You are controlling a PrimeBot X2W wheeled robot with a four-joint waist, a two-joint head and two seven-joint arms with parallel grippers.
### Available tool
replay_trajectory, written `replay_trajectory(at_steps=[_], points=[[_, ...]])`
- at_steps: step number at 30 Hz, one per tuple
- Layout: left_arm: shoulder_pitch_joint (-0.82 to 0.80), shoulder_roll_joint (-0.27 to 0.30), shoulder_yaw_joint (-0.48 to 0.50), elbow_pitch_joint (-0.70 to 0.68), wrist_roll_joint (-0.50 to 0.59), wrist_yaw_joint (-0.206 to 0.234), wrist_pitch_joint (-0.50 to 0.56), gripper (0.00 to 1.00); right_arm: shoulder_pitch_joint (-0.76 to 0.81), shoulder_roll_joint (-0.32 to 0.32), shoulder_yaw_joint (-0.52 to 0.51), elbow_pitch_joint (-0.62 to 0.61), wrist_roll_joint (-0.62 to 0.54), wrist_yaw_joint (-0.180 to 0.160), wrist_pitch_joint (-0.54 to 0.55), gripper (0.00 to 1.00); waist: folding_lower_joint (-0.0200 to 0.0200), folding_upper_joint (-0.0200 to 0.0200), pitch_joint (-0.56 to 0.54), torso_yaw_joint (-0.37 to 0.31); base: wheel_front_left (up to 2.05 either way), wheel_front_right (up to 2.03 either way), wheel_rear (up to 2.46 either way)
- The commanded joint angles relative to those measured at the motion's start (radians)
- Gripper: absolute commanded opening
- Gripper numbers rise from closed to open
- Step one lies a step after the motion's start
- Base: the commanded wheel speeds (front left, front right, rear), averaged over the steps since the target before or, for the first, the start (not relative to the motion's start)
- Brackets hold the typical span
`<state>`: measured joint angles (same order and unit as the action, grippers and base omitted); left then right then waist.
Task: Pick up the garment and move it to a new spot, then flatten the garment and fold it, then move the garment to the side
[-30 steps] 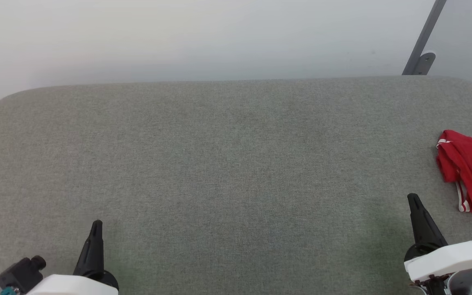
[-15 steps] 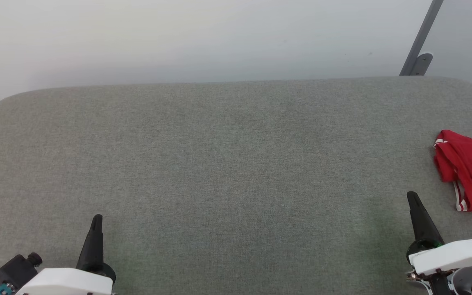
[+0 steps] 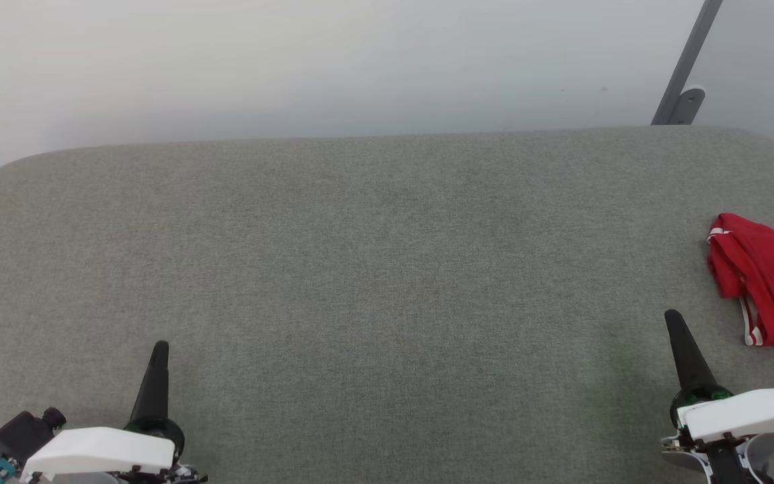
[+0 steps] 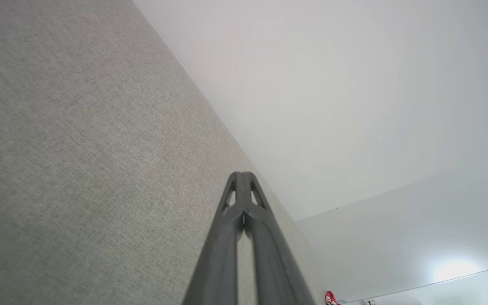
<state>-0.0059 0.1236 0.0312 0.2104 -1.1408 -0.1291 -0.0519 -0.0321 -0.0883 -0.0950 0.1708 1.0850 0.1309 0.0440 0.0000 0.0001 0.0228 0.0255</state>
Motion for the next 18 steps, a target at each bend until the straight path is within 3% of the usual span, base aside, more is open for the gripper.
replay_trajectory(at_steps=[1,18], points=[[-0.025,0.001,0.007,-0.006,-0.033,-0.001,0.009,0.0,-0.025,0.002,-0.002,-0.004,0.029,0.0,0.005,0.0,0.0,-0.0001,0.0,-0.001,0.0,0.0,0.0],[-0.052,-0.017,0.025,0.007,-0.177,-0.002,0.054,0.0,-0.044,0.014,-0.008,0.021,0.188,0.0,0.026,0.0,0.0,-0.0001,-0.005,-0.007,0.0,0.0,0.0]])
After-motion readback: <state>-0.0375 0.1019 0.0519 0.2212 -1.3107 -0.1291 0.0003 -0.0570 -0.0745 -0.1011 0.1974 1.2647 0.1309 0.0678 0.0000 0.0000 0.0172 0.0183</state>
